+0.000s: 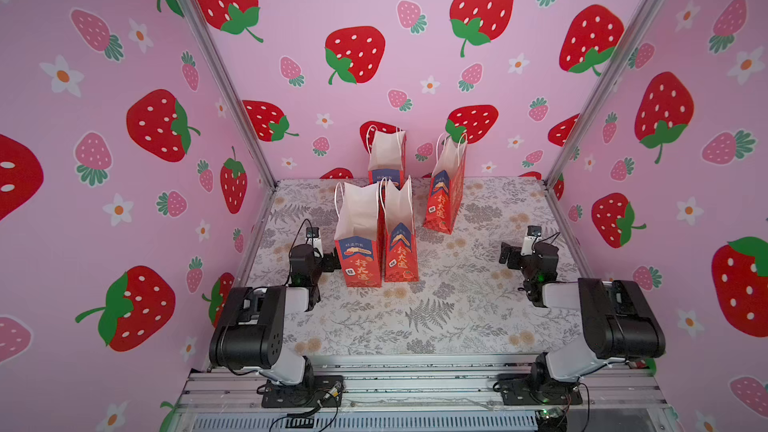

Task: Put away the paper bag
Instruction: Pick up the paper bag from the center of the board.

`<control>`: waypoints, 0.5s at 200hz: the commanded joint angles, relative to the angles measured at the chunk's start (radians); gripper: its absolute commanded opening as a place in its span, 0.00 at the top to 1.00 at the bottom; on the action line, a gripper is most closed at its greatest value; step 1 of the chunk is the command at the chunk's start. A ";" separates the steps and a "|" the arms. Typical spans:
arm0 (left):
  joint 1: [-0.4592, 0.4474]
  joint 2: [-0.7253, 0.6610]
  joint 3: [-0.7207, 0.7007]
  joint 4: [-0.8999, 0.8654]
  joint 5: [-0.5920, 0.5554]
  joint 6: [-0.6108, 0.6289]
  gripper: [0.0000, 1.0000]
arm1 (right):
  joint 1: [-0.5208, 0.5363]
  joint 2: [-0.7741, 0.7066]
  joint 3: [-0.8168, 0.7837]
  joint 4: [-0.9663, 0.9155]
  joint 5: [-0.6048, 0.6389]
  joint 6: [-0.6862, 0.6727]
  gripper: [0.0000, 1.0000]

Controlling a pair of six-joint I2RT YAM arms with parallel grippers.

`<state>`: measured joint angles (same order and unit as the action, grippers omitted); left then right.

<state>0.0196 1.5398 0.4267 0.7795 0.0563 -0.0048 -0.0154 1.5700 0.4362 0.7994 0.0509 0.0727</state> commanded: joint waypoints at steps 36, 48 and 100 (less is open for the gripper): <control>0.003 0.009 0.027 -0.009 0.011 -0.007 0.01 | 0.007 0.003 0.009 0.007 -0.020 -0.015 0.01; 0.004 0.010 0.027 -0.011 0.011 -0.007 0.01 | 0.007 0.004 0.009 0.007 -0.020 -0.016 0.01; 0.004 0.009 0.027 -0.010 0.004 -0.008 0.01 | 0.008 -0.001 0.001 0.017 -0.019 -0.016 0.01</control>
<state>0.0196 1.5398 0.4271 0.7795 0.0566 -0.0048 -0.0147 1.5700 0.4362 0.7998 0.0387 0.0628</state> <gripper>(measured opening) 0.993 0.994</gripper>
